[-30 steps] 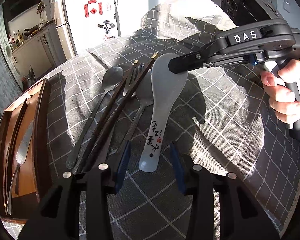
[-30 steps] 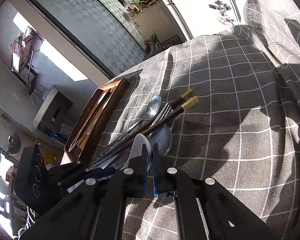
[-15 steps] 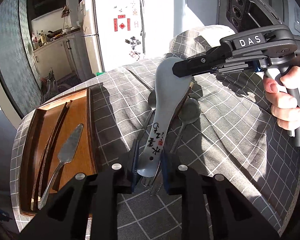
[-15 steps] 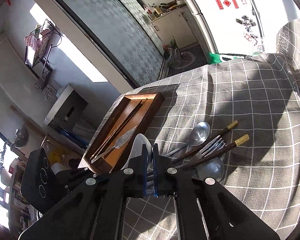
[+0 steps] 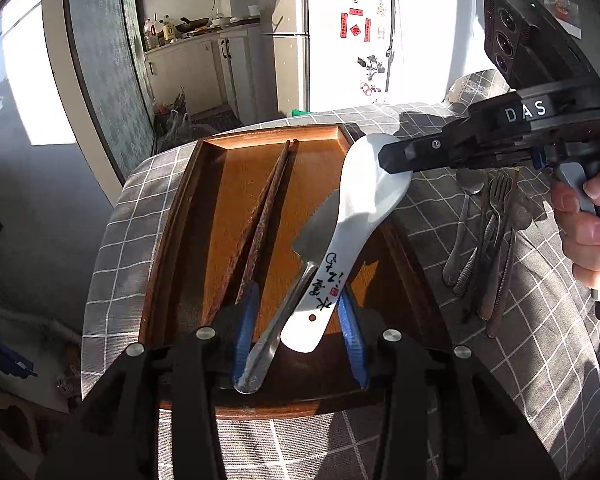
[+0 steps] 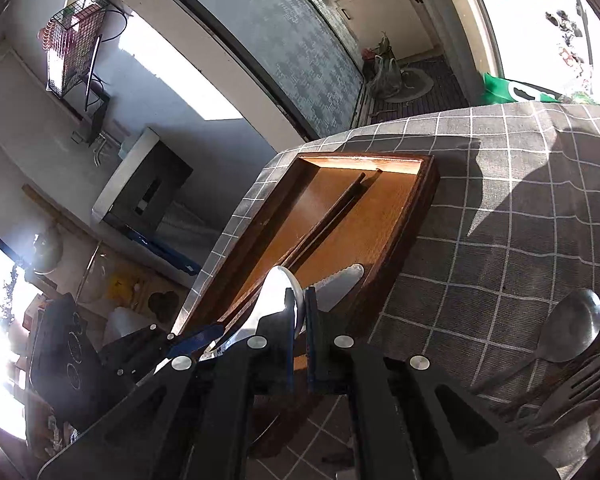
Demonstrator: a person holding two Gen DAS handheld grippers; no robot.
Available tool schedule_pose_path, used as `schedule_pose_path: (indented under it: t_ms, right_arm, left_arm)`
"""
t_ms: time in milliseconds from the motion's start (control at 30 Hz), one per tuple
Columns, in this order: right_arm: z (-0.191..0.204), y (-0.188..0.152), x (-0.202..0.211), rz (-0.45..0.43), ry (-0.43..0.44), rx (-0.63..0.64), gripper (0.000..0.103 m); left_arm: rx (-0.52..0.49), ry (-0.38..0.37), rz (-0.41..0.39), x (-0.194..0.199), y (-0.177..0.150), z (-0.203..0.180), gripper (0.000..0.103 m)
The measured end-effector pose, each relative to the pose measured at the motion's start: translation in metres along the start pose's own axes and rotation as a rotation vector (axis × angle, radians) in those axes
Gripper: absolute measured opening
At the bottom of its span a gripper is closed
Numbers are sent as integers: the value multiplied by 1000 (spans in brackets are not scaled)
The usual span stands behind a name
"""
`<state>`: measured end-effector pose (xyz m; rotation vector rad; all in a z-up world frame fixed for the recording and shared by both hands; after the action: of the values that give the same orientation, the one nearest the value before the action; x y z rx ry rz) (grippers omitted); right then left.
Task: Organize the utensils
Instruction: 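Lower the white ceramic spoon into the tray and open the left gripper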
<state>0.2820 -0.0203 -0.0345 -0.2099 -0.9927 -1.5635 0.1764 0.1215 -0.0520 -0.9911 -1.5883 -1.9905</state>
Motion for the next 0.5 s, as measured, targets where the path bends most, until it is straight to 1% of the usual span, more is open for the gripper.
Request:
schedule_pose_path:
  t_ms: [133, 233, 333, 500]
  right_arm:
    - [-4, 1, -12, 12, -15, -14, 5]
    - [-2, 1, -18, 15, -23, -15, 5]
    - [1, 1, -22, 20, -32, -7, 5]
    - [3, 0, -33, 24, -90, 13, 5]
  left_arm:
    - [8, 2, -5, -1, -4, 10, 43]
    - [20, -17, -17, 0, -3, 10, 43]
    - [9, -42, -30, 4, -2, 4, 43]
    - [-23, -63, -33, 6, -3, -12, 43]
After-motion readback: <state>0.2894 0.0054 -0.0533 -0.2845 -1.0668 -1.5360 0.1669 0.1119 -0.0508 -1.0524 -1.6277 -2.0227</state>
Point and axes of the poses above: each gripper's, at about its wrist camera, not at the fingertips, and x roughly against the way its jaws point, z to its left, y to its top, the point moved 3 cm from there along -x, roughly the way its jaws point, and after that the axes turned 5 degrees about -x, right-handed, at the moved point
